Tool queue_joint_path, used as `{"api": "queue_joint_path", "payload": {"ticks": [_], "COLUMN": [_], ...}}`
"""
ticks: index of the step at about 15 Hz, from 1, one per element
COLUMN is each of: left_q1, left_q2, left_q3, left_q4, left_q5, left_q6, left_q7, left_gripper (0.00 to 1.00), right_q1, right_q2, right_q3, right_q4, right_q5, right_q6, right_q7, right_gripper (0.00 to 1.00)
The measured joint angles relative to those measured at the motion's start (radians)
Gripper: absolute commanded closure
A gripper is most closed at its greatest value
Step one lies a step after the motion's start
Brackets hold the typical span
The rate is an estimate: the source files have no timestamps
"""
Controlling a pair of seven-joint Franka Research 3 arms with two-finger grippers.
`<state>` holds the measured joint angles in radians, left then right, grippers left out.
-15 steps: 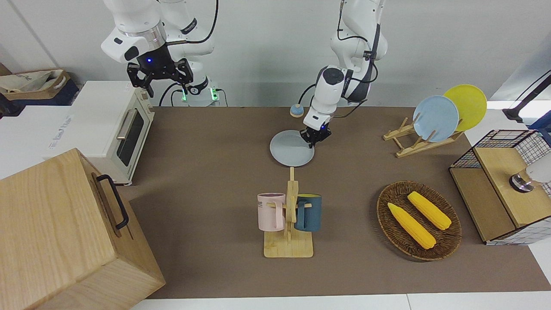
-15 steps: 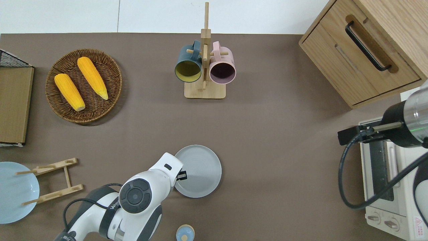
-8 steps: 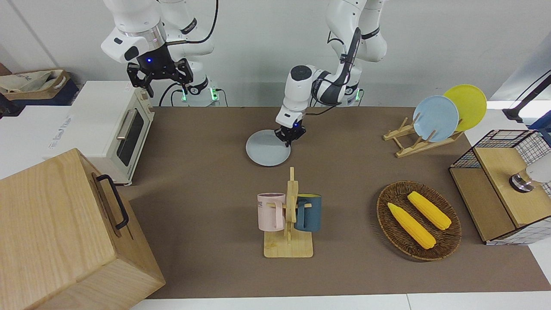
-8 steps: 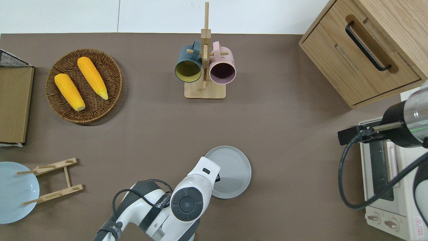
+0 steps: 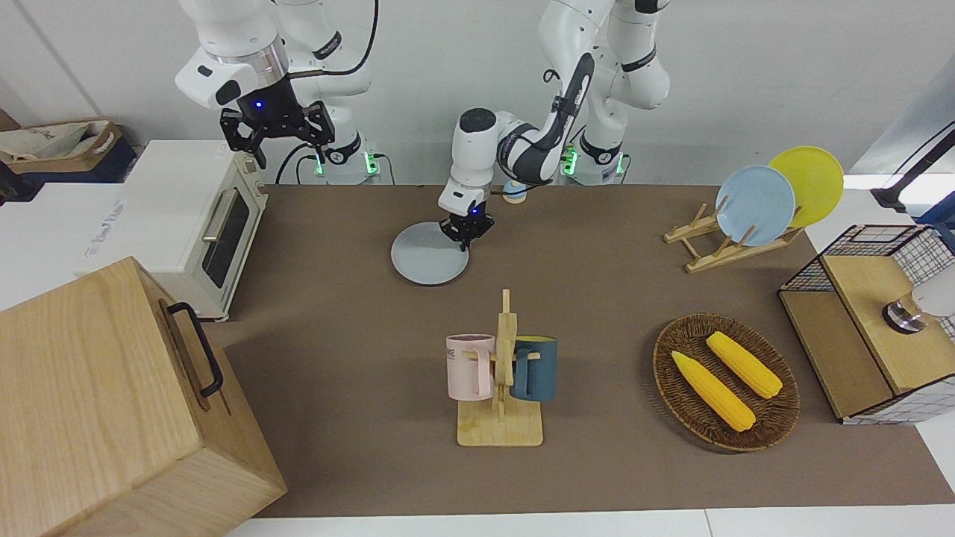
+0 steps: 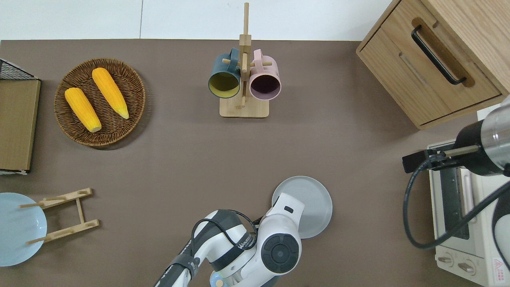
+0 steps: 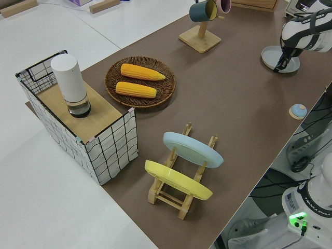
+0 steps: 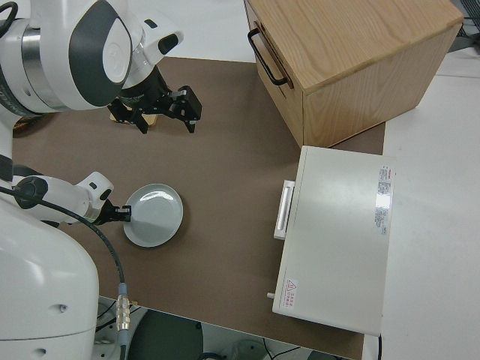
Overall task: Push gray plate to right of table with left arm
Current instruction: 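Push the gray plate with the left gripper toward the toaster oven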
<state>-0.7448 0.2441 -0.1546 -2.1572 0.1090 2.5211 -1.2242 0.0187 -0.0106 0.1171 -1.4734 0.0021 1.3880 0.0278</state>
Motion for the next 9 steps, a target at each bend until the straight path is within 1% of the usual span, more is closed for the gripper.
{"api": "queue_joint_path", "payload": {"ticks": [3,6,7,8,9], "left_q1": [-0.027,-0.050,-0.055,-0.059,-0.061], "left_q2": [0.059,0.094,0.102,0.109,0.113], "left_q3": [-0.001,-0.001,-0.001,0.000,0.000], "left_q4": [0.089,0.141,0.153,0.162,0.167], "left_q5": [0.002,0.004,0.005,0.006,0.007], "left_q6": [-0.028,-0.039,-0.042,-0.044,-0.046], "left_q7": [-0.036,-0.061,-0.065,-0.068,-0.070], "left_gripper": [1.00,1.00,0.93,0.47,0.22], "right_q1": [0.000,0.000,0.000,0.000,0.000], "right_q2": [0.000,0.000,0.000,0.000,0.000], "right_q3": [0.000,0.000,0.000,0.000,0.000], "right_q4": [0.000,0.000,0.000,0.000,0.000], "right_q5": [0.000,0.000,0.000,0.000,0.000], "right_q6": [0.000,0.000,0.000,0.000,0.000], "right_q7": [0.000,0.000,0.000,0.000,0.000], "right_gripper": [0.017,0.017,0.017,0.017,0.017]}}
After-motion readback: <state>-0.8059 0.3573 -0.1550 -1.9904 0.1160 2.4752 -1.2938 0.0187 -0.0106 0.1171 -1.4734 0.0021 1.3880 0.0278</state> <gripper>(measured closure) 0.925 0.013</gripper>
